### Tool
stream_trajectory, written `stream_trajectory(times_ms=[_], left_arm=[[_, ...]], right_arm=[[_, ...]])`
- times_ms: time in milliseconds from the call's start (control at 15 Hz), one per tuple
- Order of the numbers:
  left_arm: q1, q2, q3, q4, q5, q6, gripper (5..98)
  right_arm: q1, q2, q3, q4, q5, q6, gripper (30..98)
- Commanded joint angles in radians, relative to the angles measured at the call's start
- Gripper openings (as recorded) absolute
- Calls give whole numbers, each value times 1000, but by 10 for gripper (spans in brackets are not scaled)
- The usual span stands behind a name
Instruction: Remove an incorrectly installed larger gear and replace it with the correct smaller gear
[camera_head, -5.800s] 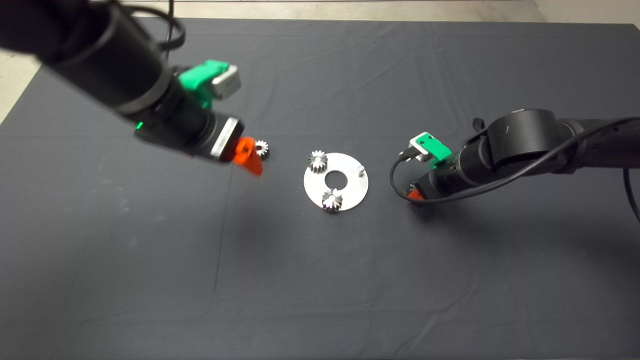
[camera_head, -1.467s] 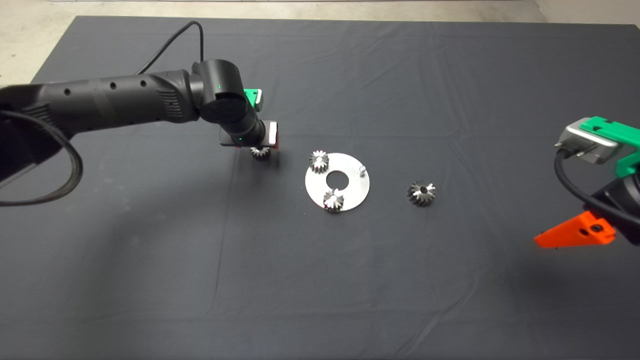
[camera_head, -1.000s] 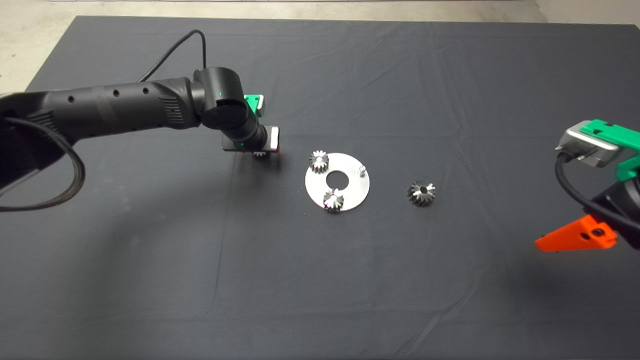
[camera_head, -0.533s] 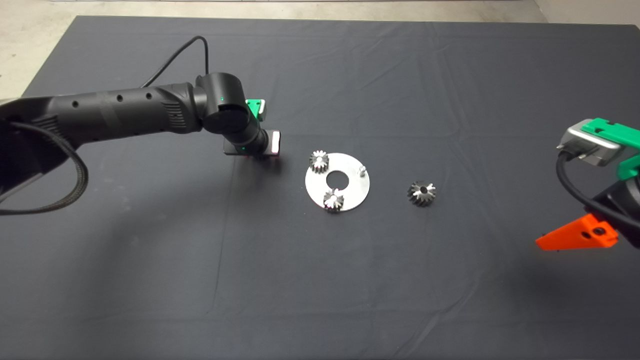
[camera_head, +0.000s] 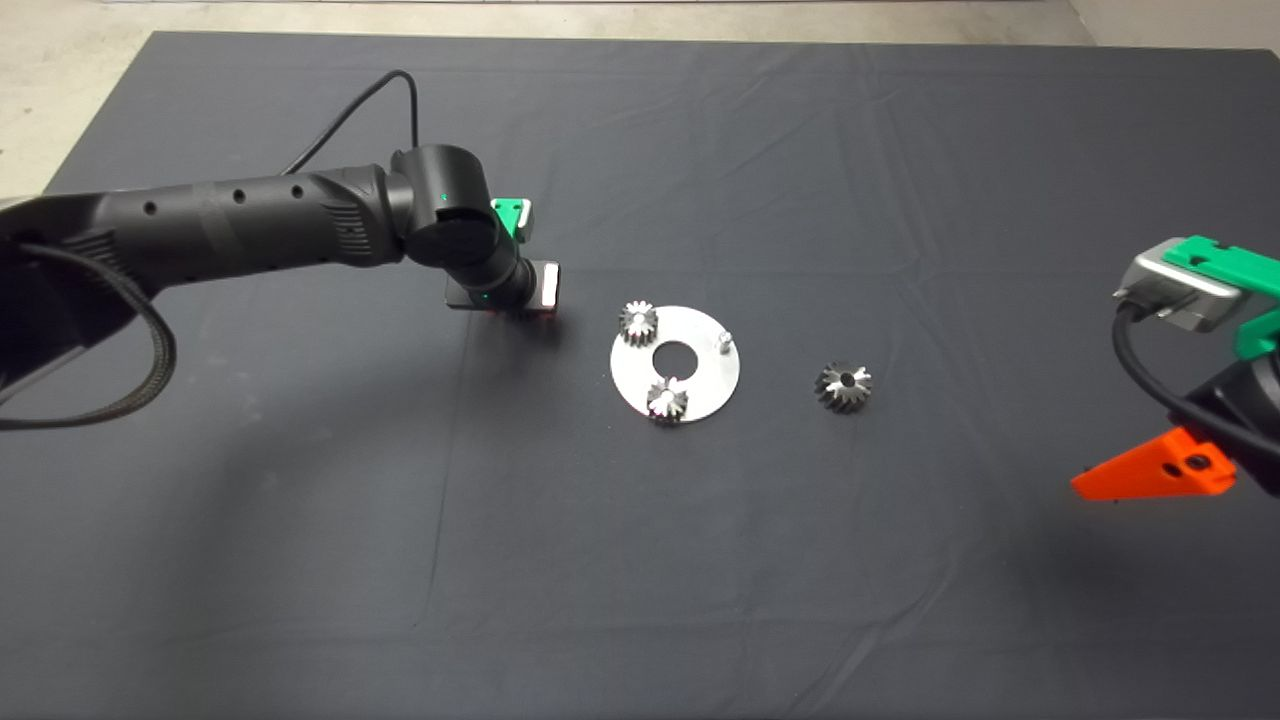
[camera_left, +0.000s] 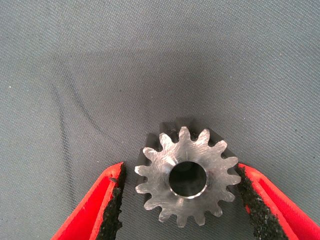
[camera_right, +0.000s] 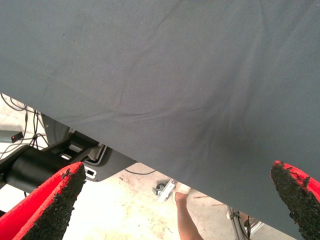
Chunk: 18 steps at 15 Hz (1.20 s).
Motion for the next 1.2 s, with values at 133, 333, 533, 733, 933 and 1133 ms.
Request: stream_trajectory(times_ms=[133, 333, 533, 733, 933, 1133], left_arm=[[-15, -1, -4, 8, 1, 4, 551], [-15, 2, -4, 8, 1, 4, 500], [-15, 2, -4, 8, 2, 5, 500], [-17, 8, -14, 8, 1, 5, 500], [-17, 12, -17, 8, 1, 5, 500], [-18, 12, -17, 8, 1, 5, 472]], right_arm=[[18, -4, 4, 33, 1, 5, 977], [18, -4, 2, 33, 2, 5, 977], [18, -4, 2, 33, 1, 5, 977], [18, -4, 4, 33, 2, 5, 977], [18, -4, 4, 35, 2, 5, 977], [18, -5, 4, 35, 2, 5, 977]])
